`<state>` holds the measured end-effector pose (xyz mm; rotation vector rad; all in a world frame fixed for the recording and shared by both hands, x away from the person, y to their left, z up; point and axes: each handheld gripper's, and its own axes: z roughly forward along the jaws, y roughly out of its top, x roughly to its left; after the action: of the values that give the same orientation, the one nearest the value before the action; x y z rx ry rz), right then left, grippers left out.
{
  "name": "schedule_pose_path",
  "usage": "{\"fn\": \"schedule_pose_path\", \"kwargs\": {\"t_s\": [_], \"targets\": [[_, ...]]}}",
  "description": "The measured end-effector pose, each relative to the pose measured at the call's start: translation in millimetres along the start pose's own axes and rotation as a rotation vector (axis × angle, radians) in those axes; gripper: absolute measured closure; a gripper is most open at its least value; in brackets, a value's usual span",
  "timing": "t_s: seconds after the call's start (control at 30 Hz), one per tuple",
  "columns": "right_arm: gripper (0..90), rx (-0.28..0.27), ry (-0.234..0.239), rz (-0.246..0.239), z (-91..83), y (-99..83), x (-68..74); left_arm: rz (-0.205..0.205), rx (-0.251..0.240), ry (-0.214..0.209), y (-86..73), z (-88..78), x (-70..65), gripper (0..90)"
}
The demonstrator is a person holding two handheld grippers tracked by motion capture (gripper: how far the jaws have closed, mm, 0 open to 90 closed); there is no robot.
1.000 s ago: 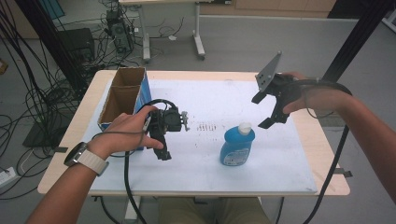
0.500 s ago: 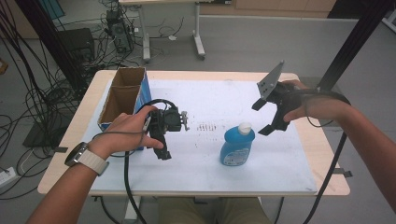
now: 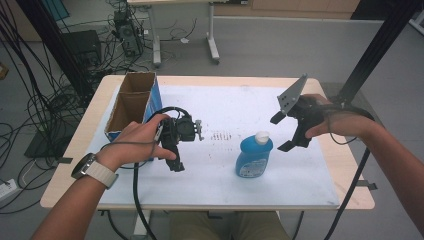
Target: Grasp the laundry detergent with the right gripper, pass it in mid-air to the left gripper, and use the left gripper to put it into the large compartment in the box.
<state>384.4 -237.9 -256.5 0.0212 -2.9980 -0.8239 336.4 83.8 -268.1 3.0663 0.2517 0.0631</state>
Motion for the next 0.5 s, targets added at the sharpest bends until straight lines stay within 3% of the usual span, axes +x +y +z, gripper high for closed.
{"fn": "schedule_pose_path", "kwargs": {"t_s": [0.5], "targets": [[4.2, -0.048, -0.021, -0.003, 16.0, -12.4, 4.2, -0.003, 0.008, -0.014, -2.3, 7.4, 0.7, 9.1]]}}
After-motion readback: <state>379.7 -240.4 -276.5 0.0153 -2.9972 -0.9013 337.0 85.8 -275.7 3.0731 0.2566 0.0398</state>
